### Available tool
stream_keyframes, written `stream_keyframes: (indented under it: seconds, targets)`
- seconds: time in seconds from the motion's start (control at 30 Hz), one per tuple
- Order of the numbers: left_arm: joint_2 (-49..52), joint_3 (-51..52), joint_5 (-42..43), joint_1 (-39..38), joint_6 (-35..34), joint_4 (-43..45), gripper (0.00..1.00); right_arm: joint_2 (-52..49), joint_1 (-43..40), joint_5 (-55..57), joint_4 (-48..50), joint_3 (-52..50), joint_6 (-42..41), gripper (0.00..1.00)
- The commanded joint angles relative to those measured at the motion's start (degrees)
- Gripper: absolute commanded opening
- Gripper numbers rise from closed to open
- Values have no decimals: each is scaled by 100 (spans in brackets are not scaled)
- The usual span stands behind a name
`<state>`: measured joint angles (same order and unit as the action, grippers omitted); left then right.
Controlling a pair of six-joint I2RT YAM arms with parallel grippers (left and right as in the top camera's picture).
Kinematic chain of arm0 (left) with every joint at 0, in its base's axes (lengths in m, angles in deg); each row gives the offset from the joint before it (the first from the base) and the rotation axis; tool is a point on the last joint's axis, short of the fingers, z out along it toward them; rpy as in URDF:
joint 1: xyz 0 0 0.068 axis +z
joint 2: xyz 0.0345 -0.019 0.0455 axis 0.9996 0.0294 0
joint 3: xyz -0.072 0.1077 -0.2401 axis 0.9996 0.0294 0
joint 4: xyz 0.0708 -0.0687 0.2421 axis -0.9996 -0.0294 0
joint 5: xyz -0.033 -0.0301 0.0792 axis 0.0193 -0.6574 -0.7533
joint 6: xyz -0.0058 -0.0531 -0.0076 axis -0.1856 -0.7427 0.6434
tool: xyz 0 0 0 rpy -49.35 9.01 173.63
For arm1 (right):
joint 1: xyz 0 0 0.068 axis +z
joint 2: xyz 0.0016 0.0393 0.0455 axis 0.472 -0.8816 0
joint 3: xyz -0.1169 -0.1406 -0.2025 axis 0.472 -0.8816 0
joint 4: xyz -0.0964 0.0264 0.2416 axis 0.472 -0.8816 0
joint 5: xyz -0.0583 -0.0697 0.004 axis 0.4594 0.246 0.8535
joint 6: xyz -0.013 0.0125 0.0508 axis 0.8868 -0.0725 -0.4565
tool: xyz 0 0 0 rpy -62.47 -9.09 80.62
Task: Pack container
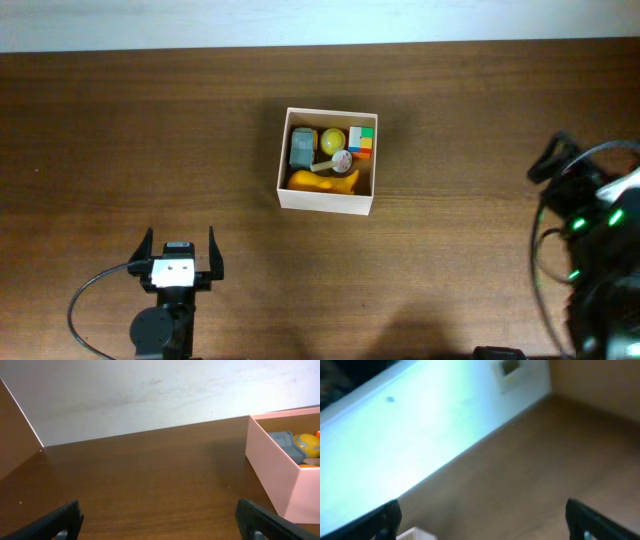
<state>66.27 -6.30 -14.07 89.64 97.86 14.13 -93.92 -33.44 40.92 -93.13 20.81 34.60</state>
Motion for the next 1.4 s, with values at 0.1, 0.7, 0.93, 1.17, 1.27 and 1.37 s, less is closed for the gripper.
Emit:
stream_keyframes:
  seconds: [0.1,0.7,0.93,1.17,1.27,1.37]
  targets:
    - [-44,24,44,24,52,-7,99,1735,411,11,2433,-2966,-24,99]
    - [-44,24,44,24,52,-7,99,4194,671,-96,3434,-5720,474,99]
    - [-44,24,44,24,52,-7,99,4221,1091,-118,3355,-5759,1399,99]
    - [-44,24,44,24,52,-7,99,4367,1082,-404,3346,-6144,1394,99]
    - [-44,24,44,24,52,-7,99,4365,1078,-551,3335,-6332,1460,99]
    - [-44,24,44,24,52,-7,99,4365,997,-1174,3294,-6334,2258,99]
